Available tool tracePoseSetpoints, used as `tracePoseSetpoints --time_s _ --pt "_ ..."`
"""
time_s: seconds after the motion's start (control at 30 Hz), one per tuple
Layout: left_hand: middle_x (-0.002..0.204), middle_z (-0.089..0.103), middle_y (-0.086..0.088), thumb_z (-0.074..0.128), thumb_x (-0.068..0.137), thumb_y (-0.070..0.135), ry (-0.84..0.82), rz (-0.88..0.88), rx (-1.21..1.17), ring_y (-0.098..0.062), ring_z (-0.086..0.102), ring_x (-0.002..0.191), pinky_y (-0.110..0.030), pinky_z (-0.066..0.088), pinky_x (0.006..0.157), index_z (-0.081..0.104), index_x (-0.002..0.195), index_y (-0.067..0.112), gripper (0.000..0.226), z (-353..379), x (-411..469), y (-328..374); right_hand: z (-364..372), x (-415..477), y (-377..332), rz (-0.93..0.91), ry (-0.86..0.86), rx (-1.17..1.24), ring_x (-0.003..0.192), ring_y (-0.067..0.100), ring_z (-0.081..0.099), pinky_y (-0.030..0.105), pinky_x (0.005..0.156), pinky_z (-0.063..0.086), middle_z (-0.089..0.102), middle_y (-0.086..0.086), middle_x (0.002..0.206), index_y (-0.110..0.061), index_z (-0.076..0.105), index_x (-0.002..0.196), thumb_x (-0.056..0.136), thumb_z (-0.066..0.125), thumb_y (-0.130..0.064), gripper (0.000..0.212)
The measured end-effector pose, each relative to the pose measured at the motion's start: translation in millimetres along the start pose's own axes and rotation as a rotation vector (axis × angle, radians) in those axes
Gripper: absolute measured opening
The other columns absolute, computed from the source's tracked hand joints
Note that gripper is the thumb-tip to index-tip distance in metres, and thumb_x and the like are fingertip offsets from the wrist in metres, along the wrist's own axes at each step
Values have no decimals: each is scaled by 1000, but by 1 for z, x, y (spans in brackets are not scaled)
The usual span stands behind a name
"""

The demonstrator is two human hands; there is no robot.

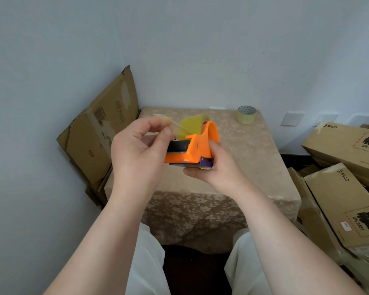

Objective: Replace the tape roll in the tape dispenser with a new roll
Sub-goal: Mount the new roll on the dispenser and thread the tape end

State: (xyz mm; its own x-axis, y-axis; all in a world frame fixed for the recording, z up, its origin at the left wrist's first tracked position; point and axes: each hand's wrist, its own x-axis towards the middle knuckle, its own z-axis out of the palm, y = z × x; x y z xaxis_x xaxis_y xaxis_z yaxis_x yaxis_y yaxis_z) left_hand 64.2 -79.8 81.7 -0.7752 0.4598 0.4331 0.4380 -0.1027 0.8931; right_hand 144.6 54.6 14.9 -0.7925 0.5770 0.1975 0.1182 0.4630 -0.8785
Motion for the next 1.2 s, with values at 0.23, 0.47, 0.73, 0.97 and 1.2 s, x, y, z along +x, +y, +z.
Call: tracePoseSetpoints --time_s 0.23,0.47,0.73,0.97,1.2 --pt "79 73 9 65 78 16 25 16 -34 -23 70 90 -47 56 84 72 72 39 24 -6 0 -8 6 1 0 -2 7 41 105 21 59 42 96 47 60 3 113 -38 62 108 60 82 -36 52" --pt "91 71 1 63 77 23 -19 49 -68 -32 62 104 -56 48 93 72 77 41 19 -13 1 -18 2 -1 -2 6 -40 158 96 14 67 32 88 53 70 2 104 -37 63 96 65 82 -18 41" --pt "96 65 9 52 86 3 -211 132 -244 5 61 89 -13 47 74 59 81 15 16 -13 1 -12 -1 -2 -8 10 -131 242 86 7 70 22 80 54 73 -9 91 -34 63 96 69 81 -7 43" --pt "95 68 4 57 89 18 -123 394 66 -28 61 100 -50 47 89 70 90 18 13 -19 0 -19 -3 -1 -12 -12 -139 231 88 8 69 18 79 54 72 -8 93 -34 61 94 70 80 -7 41" --pt "99 67 9 61 88 8 -59 548 147 -11 65 99 -36 50 89 68 93 17 13 -11 -6 -19 0 -2 -8 11 -175 281 89 7 70 20 80 53 75 -12 90 -36 64 96 70 80 -9 41"
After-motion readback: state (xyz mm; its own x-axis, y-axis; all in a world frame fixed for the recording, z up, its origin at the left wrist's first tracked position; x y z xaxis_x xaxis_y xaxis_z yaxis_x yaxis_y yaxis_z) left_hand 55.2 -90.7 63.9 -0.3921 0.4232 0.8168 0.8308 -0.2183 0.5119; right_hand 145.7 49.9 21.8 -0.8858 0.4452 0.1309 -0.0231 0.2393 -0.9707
